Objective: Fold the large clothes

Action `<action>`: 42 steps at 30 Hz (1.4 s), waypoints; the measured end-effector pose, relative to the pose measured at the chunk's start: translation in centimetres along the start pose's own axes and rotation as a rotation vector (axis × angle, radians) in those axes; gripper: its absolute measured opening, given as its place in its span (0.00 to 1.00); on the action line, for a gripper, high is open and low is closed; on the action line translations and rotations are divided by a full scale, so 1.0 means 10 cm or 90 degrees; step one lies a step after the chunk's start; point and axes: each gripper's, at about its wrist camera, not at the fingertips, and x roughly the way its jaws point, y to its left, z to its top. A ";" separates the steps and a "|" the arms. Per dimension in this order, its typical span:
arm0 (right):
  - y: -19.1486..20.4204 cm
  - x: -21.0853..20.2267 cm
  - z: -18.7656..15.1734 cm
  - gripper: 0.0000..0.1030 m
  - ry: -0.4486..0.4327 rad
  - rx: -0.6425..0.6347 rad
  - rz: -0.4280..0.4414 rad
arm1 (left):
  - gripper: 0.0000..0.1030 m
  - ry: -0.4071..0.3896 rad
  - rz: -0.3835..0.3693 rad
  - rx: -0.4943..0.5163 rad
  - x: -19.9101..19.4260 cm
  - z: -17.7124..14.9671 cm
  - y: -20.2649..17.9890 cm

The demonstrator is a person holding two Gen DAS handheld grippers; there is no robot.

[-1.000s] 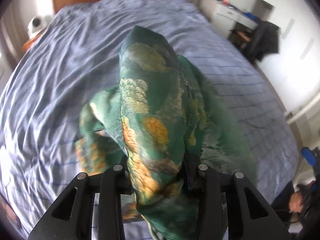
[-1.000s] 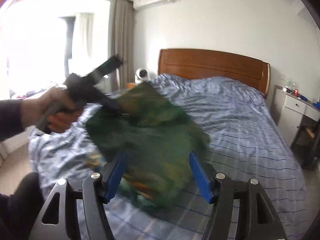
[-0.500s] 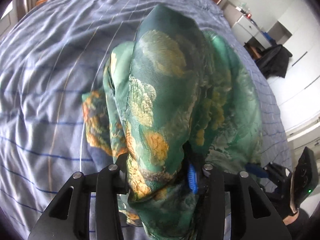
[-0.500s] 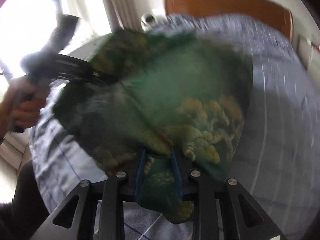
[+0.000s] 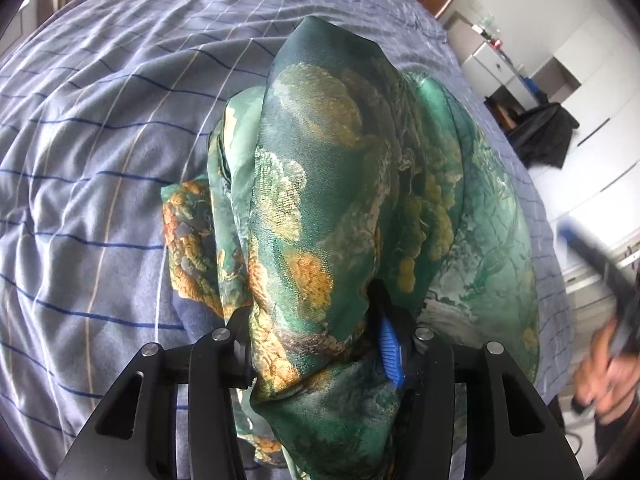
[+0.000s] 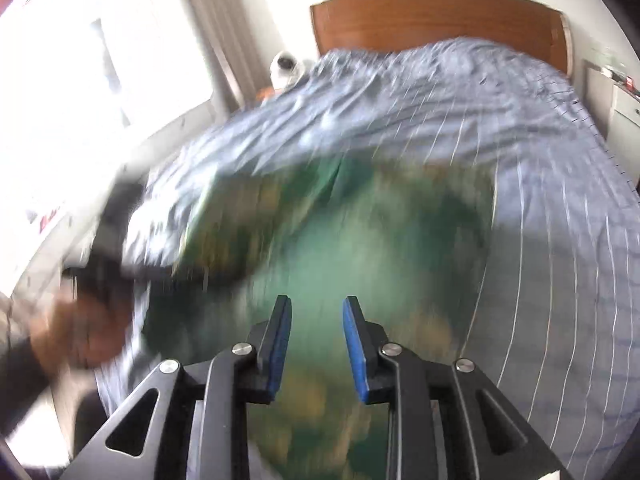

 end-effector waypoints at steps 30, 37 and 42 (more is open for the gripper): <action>0.02 0.17 -0.17 0.29 -0.037 -0.038 0.004 | 0.52 -0.020 0.010 0.019 0.16 -0.04 0.01; 0.17 -0.23 -1.22 0.29 -0.003 -0.061 -0.055 | 0.53 -0.018 0.011 0.021 0.17 -0.02 -0.01; -0.03 0.18 -1.35 0.28 0.024 0.015 -0.043 | 0.54 -0.019 0.033 0.025 0.19 -0.02 -0.07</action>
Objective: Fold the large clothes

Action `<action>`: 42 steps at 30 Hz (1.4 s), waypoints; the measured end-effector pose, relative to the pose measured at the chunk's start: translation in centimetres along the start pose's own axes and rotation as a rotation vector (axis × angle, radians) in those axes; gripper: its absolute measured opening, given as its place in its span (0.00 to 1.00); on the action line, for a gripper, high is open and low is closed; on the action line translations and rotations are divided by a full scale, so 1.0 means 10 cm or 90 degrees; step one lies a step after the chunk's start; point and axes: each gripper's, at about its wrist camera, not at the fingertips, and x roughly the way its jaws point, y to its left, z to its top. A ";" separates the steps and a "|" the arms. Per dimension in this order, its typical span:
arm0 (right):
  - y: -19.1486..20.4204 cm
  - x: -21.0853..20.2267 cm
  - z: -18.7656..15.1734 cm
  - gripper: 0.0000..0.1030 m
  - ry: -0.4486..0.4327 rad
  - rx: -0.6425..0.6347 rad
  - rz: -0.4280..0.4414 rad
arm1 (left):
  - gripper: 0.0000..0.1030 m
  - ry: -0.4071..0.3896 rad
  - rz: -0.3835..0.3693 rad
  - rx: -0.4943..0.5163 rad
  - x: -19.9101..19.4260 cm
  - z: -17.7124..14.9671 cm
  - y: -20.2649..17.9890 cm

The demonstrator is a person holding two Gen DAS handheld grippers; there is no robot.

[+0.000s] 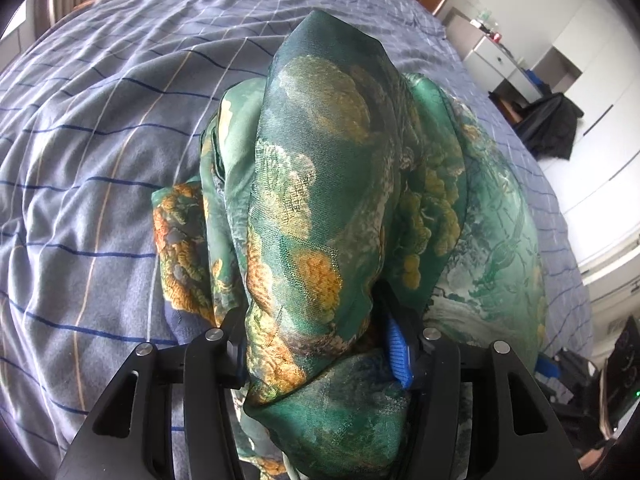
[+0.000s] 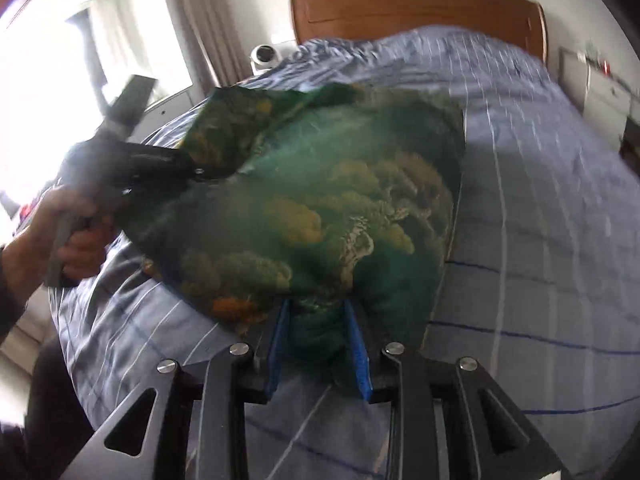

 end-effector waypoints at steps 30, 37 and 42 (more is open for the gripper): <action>-0.16 -1.32 -0.18 0.77 -0.136 0.002 -0.131 | 0.99 -0.134 0.297 0.029 -1.33 -0.76 -0.27; -0.36 -1.40 -0.27 0.77 -0.118 0.048 -0.162 | 0.98 -0.103 0.150 -0.001 -1.38 -0.76 -0.04; -0.39 -1.39 -0.26 0.77 -0.113 0.057 -0.150 | 0.99 -0.101 -0.079 -0.120 -1.46 -0.34 0.14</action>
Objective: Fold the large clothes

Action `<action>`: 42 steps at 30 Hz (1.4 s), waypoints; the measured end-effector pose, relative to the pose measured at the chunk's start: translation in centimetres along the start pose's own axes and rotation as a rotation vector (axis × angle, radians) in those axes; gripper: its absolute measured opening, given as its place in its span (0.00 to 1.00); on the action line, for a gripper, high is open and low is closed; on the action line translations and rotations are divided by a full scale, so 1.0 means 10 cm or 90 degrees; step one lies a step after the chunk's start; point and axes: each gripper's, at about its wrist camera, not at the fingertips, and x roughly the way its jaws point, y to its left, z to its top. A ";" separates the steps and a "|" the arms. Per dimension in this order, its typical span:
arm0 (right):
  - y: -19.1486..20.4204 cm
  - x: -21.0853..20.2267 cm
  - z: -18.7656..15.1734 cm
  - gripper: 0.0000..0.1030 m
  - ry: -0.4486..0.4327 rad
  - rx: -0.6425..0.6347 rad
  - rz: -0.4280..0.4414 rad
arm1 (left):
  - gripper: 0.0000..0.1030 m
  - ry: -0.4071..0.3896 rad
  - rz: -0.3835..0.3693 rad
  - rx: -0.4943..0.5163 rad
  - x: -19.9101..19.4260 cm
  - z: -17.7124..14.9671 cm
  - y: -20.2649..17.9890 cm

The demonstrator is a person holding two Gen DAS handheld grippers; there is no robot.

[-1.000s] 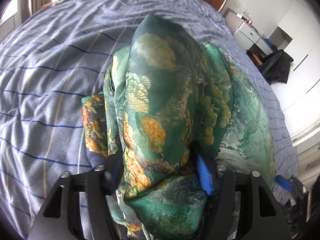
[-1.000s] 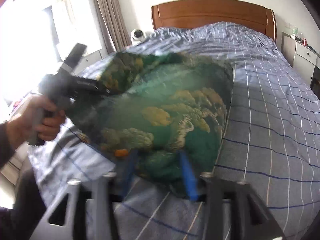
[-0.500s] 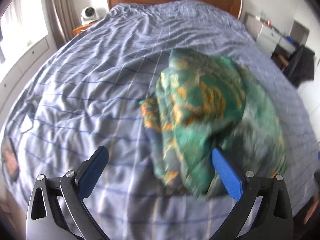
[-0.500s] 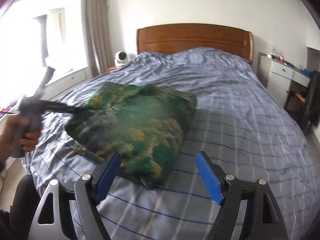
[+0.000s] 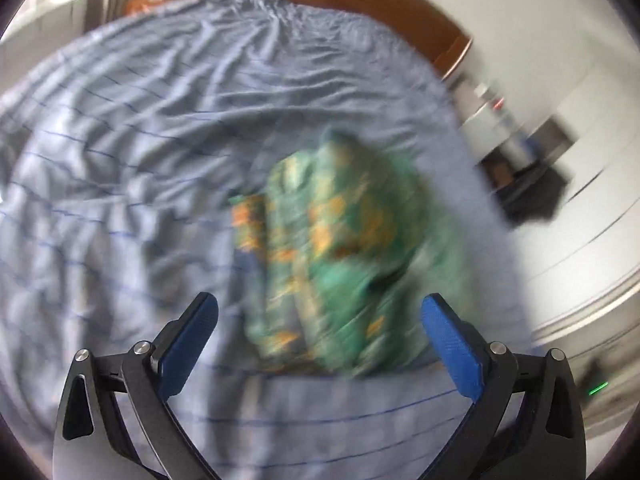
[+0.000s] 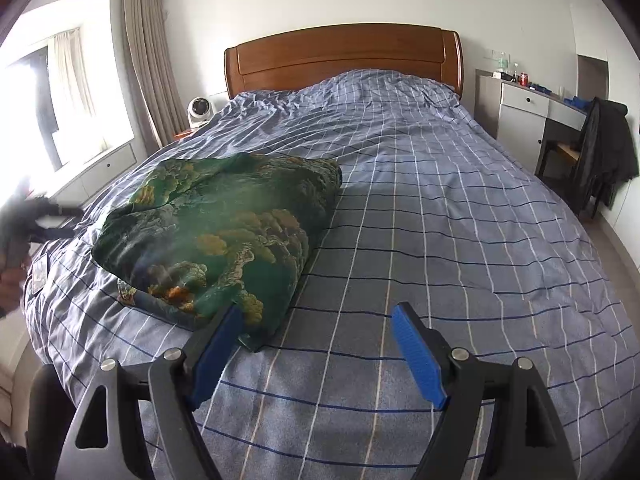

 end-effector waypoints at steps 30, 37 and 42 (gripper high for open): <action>0.08 2.06 0.48 0.74 0.220 0.171 0.348 | 0.63 0.156 -0.060 -0.055 1.44 0.05 0.40; 0.54 1.35 0.76 0.68 0.086 0.014 0.307 | 0.57 0.089 -0.063 -0.020 0.95 0.11 0.11; 0.60 1.15 1.08 0.68 0.023 -0.020 0.320 | 0.57 0.038 -0.075 0.005 0.83 0.50 -0.09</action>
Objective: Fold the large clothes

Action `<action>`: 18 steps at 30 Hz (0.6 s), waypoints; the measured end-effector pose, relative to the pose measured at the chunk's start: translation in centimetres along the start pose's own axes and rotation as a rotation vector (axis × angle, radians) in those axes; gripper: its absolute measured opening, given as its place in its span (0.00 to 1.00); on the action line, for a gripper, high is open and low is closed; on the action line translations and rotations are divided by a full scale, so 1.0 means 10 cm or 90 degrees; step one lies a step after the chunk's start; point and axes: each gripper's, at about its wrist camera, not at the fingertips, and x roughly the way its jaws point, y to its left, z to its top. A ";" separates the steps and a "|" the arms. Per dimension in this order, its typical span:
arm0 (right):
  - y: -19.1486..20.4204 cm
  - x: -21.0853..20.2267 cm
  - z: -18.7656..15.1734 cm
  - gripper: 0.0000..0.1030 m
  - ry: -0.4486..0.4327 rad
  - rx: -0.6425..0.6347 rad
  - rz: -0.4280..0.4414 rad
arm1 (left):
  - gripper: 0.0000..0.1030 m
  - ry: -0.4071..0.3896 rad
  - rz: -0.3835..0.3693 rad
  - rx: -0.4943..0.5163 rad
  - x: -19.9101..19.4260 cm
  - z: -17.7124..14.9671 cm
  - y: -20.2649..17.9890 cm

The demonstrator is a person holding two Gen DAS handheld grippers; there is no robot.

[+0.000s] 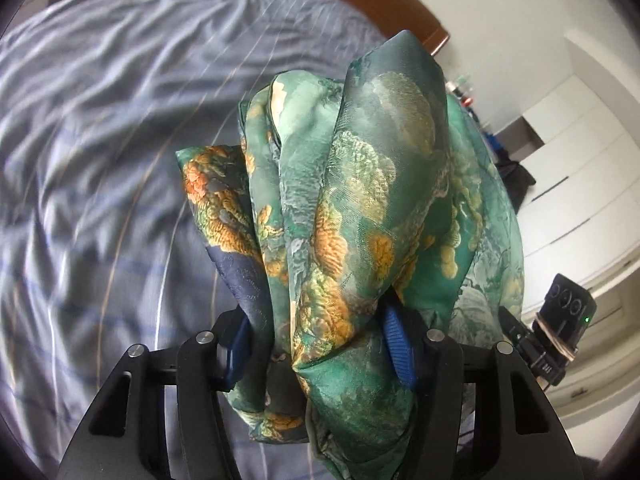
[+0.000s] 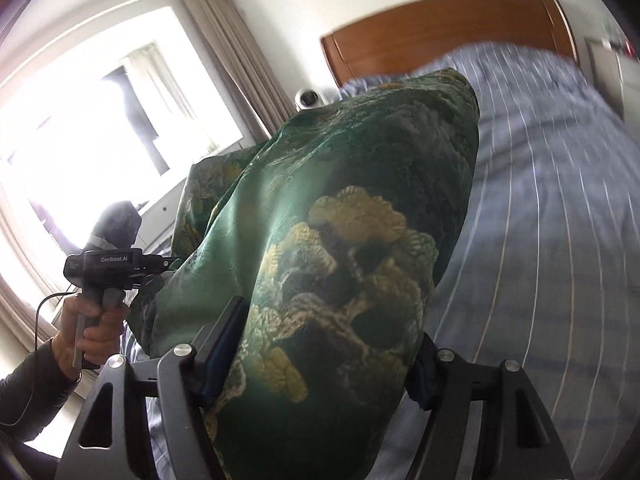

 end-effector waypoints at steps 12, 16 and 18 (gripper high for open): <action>-1.43 0.71 0.01 0.85 0.141 0.289 0.036 | 0.85 0.016 0.033 -0.030 0.57 0.25 0.54; -1.42 0.30 -0.24 0.91 0.069 0.260 0.006 | 0.86 -0.049 0.101 0.027 0.10 -0.04 0.40; -1.13 -0.02 -0.24 0.91 0.029 0.173 -0.052 | 0.90 -0.092 0.178 0.089 -0.14 -0.24 0.14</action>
